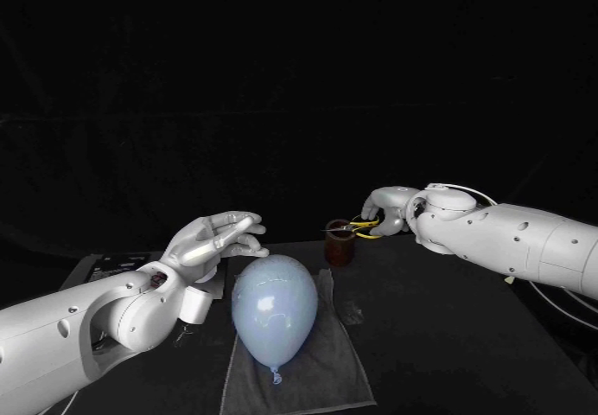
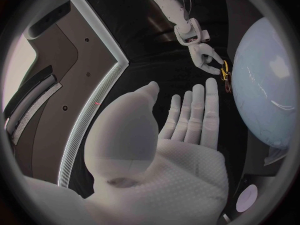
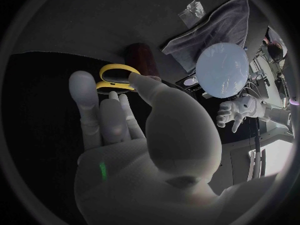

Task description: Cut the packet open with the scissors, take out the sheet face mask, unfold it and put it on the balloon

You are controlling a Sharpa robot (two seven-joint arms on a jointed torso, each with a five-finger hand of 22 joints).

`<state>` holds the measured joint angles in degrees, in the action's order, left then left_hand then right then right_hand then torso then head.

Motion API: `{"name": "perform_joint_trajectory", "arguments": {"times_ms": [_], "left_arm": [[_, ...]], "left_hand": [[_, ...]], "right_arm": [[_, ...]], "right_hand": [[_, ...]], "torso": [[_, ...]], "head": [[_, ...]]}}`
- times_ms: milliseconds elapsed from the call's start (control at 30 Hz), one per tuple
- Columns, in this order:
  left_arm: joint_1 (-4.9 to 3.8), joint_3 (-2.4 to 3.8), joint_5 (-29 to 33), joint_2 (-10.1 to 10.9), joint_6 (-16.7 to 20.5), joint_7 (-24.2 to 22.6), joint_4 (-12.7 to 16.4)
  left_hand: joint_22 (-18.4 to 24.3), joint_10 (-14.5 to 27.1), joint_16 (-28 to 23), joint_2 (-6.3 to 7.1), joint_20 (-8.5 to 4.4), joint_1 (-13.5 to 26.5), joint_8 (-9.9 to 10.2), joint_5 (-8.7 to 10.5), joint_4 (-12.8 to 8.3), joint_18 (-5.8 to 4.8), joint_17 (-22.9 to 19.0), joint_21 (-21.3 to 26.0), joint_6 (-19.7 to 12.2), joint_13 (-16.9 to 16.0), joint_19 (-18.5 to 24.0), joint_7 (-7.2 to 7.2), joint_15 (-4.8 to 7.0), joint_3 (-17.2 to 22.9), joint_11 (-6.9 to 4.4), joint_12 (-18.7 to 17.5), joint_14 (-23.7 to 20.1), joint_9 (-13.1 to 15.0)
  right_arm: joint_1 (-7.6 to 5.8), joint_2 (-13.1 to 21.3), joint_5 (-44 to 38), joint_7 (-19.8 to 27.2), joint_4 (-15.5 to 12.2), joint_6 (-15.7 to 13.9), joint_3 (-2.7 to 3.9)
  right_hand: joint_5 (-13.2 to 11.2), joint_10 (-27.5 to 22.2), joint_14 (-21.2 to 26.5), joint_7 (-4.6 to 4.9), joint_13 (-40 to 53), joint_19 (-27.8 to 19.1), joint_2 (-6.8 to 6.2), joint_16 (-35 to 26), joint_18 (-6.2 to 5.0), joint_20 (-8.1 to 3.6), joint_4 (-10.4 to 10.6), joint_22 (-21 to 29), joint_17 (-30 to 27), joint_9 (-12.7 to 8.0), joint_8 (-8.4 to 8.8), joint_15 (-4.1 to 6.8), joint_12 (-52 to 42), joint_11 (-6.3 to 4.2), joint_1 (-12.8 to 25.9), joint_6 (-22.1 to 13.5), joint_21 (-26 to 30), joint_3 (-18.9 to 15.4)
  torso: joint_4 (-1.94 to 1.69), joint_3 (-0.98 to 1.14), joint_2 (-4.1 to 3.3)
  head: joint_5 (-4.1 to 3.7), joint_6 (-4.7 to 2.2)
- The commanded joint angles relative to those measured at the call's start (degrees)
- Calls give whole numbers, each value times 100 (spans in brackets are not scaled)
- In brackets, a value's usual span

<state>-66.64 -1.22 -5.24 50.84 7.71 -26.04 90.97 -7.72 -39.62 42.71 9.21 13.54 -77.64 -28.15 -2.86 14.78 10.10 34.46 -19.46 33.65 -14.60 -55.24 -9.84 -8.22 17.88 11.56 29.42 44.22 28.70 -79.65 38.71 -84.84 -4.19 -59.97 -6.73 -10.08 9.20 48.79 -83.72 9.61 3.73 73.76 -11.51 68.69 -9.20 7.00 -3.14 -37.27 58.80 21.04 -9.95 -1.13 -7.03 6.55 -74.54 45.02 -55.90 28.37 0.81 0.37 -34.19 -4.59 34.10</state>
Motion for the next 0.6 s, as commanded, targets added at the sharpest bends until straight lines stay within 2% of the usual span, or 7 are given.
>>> {"name": "perform_joint_trajectory", "arguments": {"times_ms": [33,267,333,600], "left_arm": [[-18,9,-29,-3,-49,-34,12],[-23,9,-29,-1,-58,-13,9],[-25,9,-29,1,-59,-11,9],[-32,9,-29,15,-72,10,5]], "left_hand": [[3,41,-19,-56,23,-3,36,0,6,35,-8,3,17,4,-7,-492,-15,20,3,-29,-17,-5],[4,39,-20,-58,23,-2,37,0,7,36,-10,2,20,8,-9,-493,-16,21,4,-33,-17,-7],[4,39,-20,-58,23,-2,37,0,7,36,-10,2,20,8,-9,-493,-16,21,4,-33,-17,-7],[4,34,-21,-67,23,-1,40,0,9,36,-14,-1,26,15,-14,-495,-16,26,6,-40,-14,-11]], "right_arm": [[-1,-30,-165,-90,37,105,5],[2,-80,-196,-76,82,-50,5],[2,-81,-202,-75,82,-84,5],[2,-96,-220,-76,93,-187,7]], "right_hand": [[-40,-40,-56,3,6,-46,34,-3,31,-6,-4,15,-14,5,37,-24,-29,5,33,11,41,-45],[-32,7,-62,18,15,-21,90,33,42,1,-11,-59,8,12,39,-28,-91,6,-34,39,-3,-66],[-28,18,-62,19,16,-17,101,36,42,1,-14,-71,5,14,39,-27,-104,5,-48,47,-10,-63],[-15,52,-58,15,18,-20,137,42,38,-2,-21,-66,-6,20,34,-21,-145,-1,-82,81,-4,-40]], "torso": [[-4,3,-20],[-15,-1,-40],[-9,-3,-34],[-5,-4,-34]], "head": [[-17,-6],[-30,-30],[-18,-12],[-21,-18]]}}
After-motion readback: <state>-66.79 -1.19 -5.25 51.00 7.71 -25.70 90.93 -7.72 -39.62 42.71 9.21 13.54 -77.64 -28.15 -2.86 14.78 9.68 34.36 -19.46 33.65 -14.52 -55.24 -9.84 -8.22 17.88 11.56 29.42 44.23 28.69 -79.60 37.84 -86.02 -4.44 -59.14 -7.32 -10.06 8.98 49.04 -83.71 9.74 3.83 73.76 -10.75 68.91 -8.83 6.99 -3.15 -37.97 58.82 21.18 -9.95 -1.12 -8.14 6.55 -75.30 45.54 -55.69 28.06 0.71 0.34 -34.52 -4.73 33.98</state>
